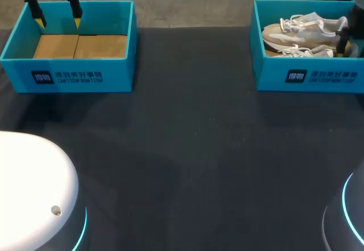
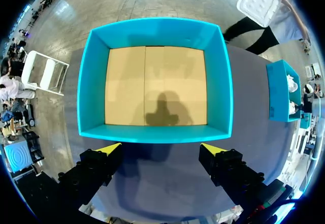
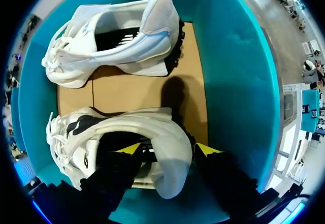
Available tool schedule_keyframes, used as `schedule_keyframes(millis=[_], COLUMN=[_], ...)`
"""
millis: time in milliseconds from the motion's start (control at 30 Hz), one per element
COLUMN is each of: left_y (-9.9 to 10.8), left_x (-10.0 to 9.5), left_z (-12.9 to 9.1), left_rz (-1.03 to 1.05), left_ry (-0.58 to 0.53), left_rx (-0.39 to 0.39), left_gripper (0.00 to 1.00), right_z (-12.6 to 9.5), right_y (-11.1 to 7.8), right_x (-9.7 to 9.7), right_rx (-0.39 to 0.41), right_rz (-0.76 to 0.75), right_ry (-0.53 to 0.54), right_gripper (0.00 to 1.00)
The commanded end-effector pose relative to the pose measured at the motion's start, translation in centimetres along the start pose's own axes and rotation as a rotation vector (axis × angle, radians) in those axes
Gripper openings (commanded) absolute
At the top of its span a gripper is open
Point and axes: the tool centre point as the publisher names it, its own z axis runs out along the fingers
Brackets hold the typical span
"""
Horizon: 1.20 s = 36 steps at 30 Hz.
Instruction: Take the shoe out of the shoebox, open the shoe tongue, remove and reinsert the insole, then place the shoe into the shoebox
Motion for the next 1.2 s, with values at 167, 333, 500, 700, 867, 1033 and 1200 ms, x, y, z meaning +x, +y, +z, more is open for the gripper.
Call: schedule_keyframes(millis=[167, 333, 500, 700, 867, 1033, 1200], left_y=[0.0, 0.0, 0.0, 0.0, 0.0, 0.0, 0.0], left_x=[0.0, 0.0, 0.0, 0.0, 0.0, 0.0, 0.0], left_z=[0.0, 0.0, 0.0, 0.0, 0.0, 0.0, 0.0], left_rz=[0.000, 0.000, 0.000, 0.000, 0.000, 0.000, 0.000], left_ry=[-0.001, -0.001, -0.001, -0.001, -0.001, -0.001, -0.001], left_rx=[0.000, 0.000, 0.000, 0.000, 0.000, 0.000, 0.000], left_gripper=[1.00, 1.00, 1.00, 1.00, 1.00, 1.00, 1.00], right_z=[1.0, 1.5, 1.7, 1.8, 1.4, -0.1, -2.3], right_y=[0.6, 0.6, 0.5, 0.3, 0.0, -0.4, -0.5], right_x=[0.0, 0.1, 0.2, 0.4, 0.4, 0.7, 0.9], right_rx=[0.025, 0.030, 0.037, 0.040, 0.031, 0.004, -0.035], right_rz=[0.004, 0.008, 0.012, 0.022, 0.039, 0.062, 0.073], right_ry=[-0.001, -0.001, -0.001, -0.003, -0.013, -0.019, -0.024], right_gripper=[0.51, 0.42, 0.30, 0.00, 0.00, 0.00, 0.00])
